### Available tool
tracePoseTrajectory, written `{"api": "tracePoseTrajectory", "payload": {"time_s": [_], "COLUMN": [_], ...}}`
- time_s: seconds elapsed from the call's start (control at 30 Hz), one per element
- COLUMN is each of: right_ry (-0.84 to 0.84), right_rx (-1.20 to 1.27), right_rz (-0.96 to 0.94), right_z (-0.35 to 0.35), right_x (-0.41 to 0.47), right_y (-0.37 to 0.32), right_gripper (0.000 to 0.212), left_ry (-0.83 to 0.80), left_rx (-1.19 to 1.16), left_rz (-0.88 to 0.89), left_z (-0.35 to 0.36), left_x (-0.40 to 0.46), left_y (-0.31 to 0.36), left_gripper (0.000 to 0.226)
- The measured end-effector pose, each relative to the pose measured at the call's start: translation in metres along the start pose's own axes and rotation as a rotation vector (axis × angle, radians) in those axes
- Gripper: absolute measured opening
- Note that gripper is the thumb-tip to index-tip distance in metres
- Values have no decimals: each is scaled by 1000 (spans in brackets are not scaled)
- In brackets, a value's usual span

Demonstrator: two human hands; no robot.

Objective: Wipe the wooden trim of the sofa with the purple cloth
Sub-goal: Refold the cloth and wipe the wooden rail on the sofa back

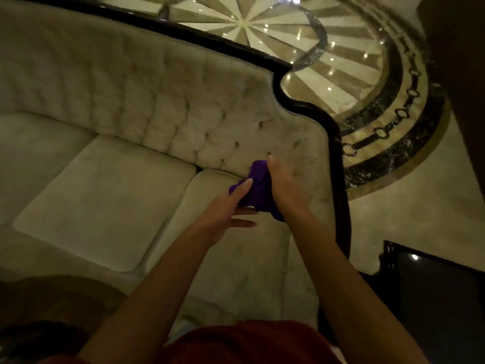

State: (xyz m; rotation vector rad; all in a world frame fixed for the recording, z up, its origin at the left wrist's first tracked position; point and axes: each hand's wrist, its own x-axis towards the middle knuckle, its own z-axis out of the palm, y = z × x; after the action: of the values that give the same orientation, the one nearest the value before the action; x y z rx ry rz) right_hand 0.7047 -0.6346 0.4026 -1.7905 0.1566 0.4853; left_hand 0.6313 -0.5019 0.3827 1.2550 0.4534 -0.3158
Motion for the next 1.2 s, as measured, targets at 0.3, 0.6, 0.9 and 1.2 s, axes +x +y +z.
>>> {"api": "tracePoseTrajectory", "payload": {"time_s": [0.3, 0.6, 0.9, 1.2], "right_ry": [-341, -666, -880, -977], "right_rx": [-23, 30, -21, -125], "right_rz": [-86, 33, -40, -151], "right_z": [183, 273, 332, 391], "right_x": [-68, -90, -82, -68], "right_y": [-24, -19, -31, -44], "right_gripper": [23, 71, 46, 49], "left_ry": [509, 656, 898, 1013], "left_rx": [-69, -466, -255, -212], "left_rz": [245, 385, 373, 330], "left_z": [-168, -240, -283, -344], "left_x": [-122, -172, -183, -199], "left_y": [4, 1, 11, 10], "left_gripper": [19, 32, 15, 47]}}
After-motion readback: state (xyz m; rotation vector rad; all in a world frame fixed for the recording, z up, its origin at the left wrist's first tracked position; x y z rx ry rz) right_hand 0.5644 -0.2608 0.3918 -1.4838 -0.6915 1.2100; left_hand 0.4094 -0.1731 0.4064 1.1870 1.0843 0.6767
